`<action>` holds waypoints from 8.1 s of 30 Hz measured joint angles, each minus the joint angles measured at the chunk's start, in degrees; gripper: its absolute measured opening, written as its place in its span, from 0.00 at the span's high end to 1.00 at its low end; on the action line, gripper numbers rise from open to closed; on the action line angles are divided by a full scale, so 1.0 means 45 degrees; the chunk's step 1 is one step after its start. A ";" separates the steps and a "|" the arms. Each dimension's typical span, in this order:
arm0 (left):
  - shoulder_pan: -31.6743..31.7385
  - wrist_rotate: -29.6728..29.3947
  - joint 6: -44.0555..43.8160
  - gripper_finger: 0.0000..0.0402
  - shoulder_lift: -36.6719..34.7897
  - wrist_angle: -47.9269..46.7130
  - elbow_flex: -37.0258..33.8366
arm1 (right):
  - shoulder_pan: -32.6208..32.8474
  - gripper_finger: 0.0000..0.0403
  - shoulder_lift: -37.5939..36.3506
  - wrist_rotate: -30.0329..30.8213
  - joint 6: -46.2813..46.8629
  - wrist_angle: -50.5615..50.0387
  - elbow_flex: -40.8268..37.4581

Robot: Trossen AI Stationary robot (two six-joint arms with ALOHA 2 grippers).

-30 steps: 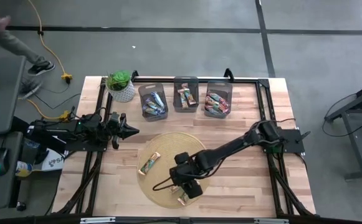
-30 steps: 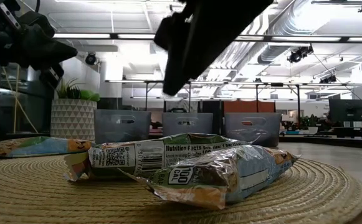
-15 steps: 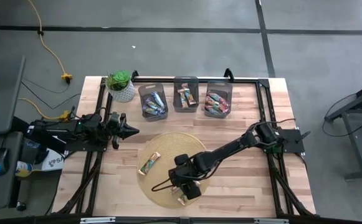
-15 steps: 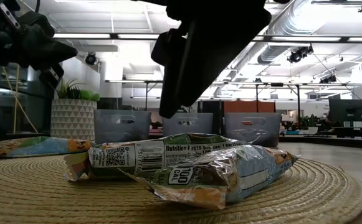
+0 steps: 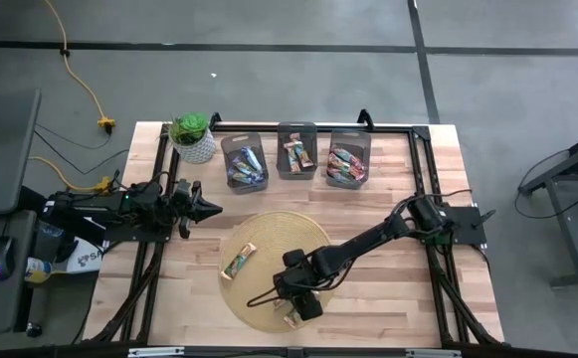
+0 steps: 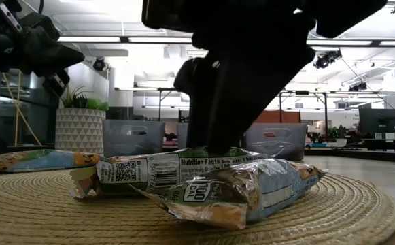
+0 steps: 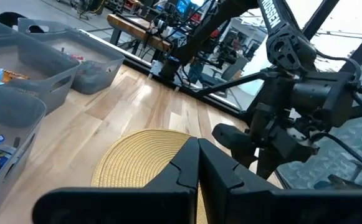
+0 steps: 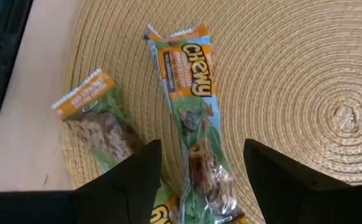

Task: Pick and place Granola Bars by type
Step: Put the yellow granola bar into the center black bin

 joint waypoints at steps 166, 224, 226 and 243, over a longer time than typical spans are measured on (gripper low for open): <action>0.0000 -0.0003 -0.0002 1.00 -0.0002 -0.0001 -0.0001 | -1.1288 0.59 0.0423 -0.3572 -0.5669 -0.8861 0.8148; 0.0000 -0.0011 0.0000 1.00 -0.0002 0.0003 -0.0001 | -0.2360 0.59 -0.0894 0.2429 -0.3896 -0.5232 0.8118; 0.0000 -0.0010 -0.0003 1.00 -0.0002 0.0002 0.0000 | -0.1753 0.59 -0.0894 0.2458 -0.3345 -0.5229 0.8120; 0.0000 -0.0015 -0.0001 1.00 -0.0004 0.0001 0.0000 | 0.2243 0.59 -0.0800 0.5093 -0.0402 -0.5243 0.8133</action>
